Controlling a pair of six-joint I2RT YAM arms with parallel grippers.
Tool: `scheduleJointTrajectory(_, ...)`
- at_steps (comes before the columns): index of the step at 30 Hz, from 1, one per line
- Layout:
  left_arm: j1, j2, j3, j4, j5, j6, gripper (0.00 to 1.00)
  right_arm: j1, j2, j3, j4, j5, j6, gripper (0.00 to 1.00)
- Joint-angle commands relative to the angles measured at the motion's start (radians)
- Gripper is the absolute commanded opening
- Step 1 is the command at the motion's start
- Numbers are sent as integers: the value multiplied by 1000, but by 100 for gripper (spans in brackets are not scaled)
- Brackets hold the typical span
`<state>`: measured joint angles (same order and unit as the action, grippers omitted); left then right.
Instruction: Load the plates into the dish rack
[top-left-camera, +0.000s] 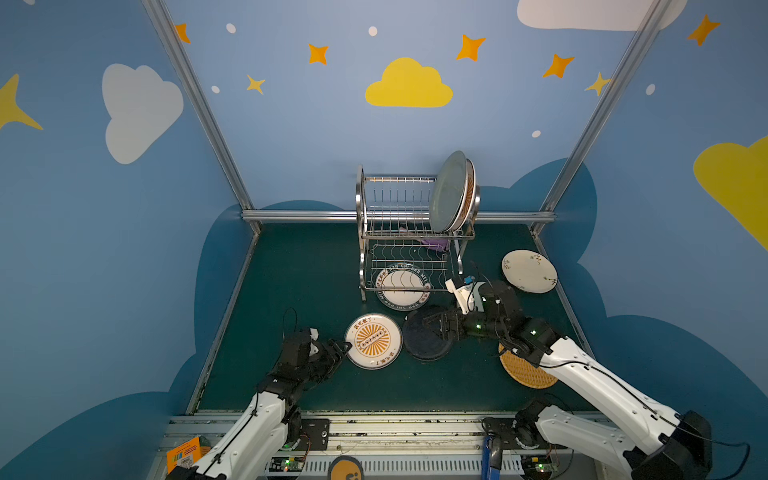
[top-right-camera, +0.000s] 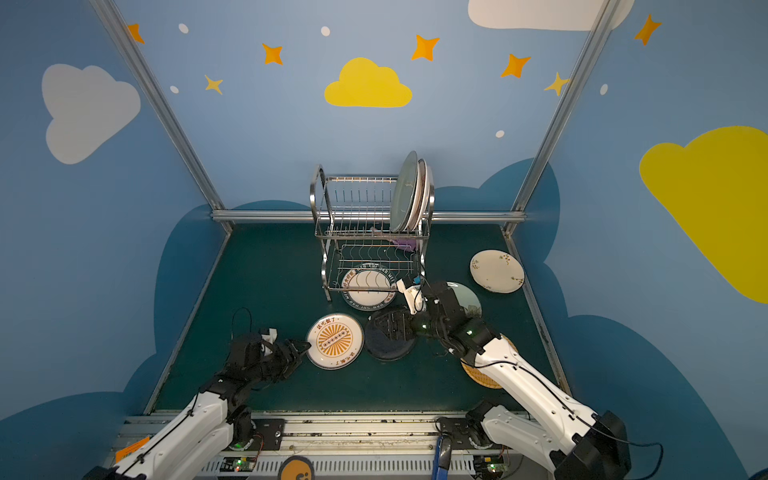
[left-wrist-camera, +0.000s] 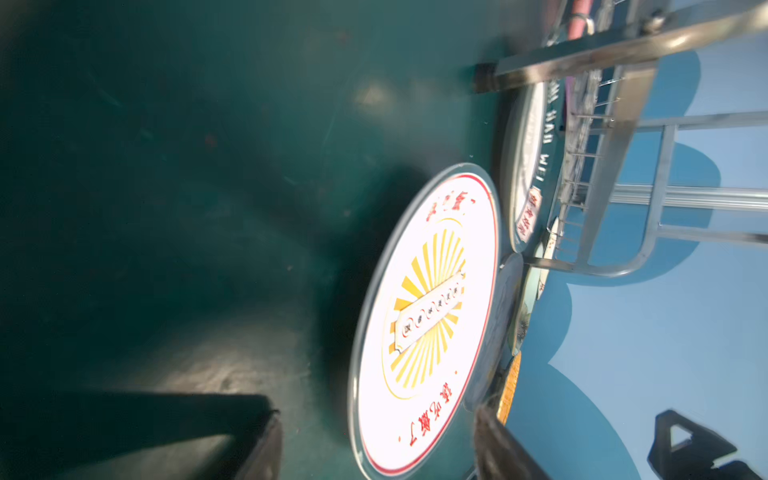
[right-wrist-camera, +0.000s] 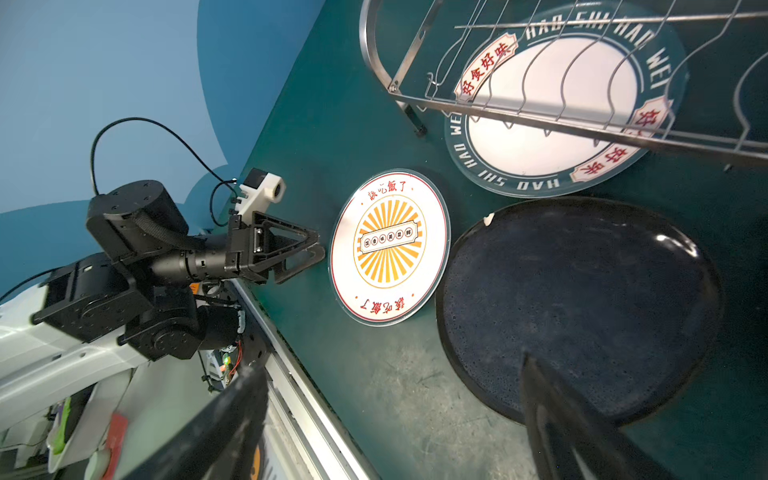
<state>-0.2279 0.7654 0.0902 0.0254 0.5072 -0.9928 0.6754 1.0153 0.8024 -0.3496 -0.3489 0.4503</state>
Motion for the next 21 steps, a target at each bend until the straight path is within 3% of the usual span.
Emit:
scheduleJointTrajectory(1,-4,96,32,55,2,21,66,-7,0,-10,64,-48,33,92)
scheduleJointTrajectory(10,-4,353,59,196,36,56,52,-14,-29,-17,57,-56,51,92)
scheduleJointTrajectory(21,24,457,55,267,61,75,39,-16,-59,-14,42,-68,64,92)
